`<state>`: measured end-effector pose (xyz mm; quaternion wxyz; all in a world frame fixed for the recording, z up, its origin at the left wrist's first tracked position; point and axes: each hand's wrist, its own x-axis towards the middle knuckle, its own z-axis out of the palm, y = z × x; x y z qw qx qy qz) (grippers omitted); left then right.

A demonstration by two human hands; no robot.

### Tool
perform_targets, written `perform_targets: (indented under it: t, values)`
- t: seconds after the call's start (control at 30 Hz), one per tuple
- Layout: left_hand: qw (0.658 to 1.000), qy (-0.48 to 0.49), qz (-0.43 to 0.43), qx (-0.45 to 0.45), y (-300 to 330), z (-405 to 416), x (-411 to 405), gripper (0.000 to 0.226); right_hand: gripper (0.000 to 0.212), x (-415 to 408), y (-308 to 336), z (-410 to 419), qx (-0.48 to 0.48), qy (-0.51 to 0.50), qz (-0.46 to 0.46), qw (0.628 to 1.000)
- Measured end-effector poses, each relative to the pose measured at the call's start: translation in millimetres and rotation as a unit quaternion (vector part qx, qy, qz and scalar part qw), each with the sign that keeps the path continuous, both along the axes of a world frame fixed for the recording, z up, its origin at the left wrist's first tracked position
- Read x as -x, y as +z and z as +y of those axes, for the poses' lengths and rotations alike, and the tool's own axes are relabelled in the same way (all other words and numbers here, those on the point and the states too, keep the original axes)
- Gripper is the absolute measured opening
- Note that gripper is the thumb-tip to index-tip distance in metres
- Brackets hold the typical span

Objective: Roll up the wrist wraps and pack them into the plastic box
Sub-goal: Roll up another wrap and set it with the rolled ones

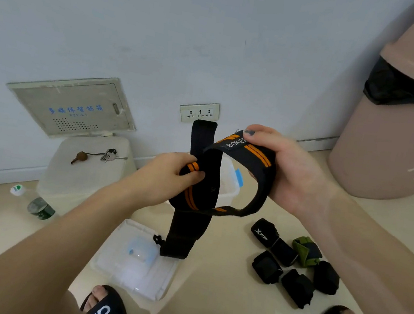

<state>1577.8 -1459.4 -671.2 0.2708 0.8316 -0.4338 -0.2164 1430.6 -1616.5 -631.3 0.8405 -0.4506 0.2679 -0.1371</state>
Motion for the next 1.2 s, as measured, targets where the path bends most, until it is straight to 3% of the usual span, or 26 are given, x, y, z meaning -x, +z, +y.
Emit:
perform_targets:
  t: [0.17, 0.3, 0.5, 0.63, 0.73, 0.8, 0.9, 1.03, 1.2]
  values:
    - [0.997, -0.003, -0.010, -0.072, -3.9, 5.0, -6.4, 0.028, 0.014, 0.3, -2.0, -9.5, -0.025, -0.044, -0.029, 0.998]
    - [0.993, -0.018, 0.004, -0.120, -4.2, 8.6, -6.5, 0.029, 0.015, 4.4, 1.7, -16.1, -0.011, -0.002, -0.070, 0.998]
    - [0.979, 0.056, 0.196, -0.009, 1.0, 7.6, -7.0, 0.072, 0.024, 2.8, -1.8, -6.4, -0.008, 0.086, -0.114, 0.990]
    - [0.975, 0.138, 0.157, 0.077, 3.6, 4.8, -7.3, 0.037, 0.022, 4.9, 1.7, -10.4, -0.005, 0.086, -0.120, 0.989]
    - [0.973, 0.176, 0.084, 0.127, 7.3, 5.7, -6.3, 0.006, 0.025, 5.7, -0.3, -18.6, 0.001, 0.008, -0.092, 0.996]
    - [0.964, 0.195, 0.092, 0.155, 9.1, 6.5, -5.9, 0.007, 0.026, 5.9, -2.5, -23.7, 0.003, -0.063, -0.069, 0.996]
    - [0.951, 0.192, 0.157, 0.184, 12.4, 7.5, -5.5, 0.023, 0.028, 5.1, -7.3, -27.7, 0.020, -0.117, -0.036, 0.992]
    - [0.914, 0.173, 0.289, 0.227, 18.1, 4.9, 1.9, 0.049, 0.040, 0.7, -17.6, -27.2, 0.062, -0.114, 0.021, 0.991]
    - [0.875, 0.106, 0.407, 0.239, 24.8, 4.5, 5.4, 0.046, 0.038, -2.4, -26.8, -29.4, 0.059, -0.142, 0.072, 0.986]
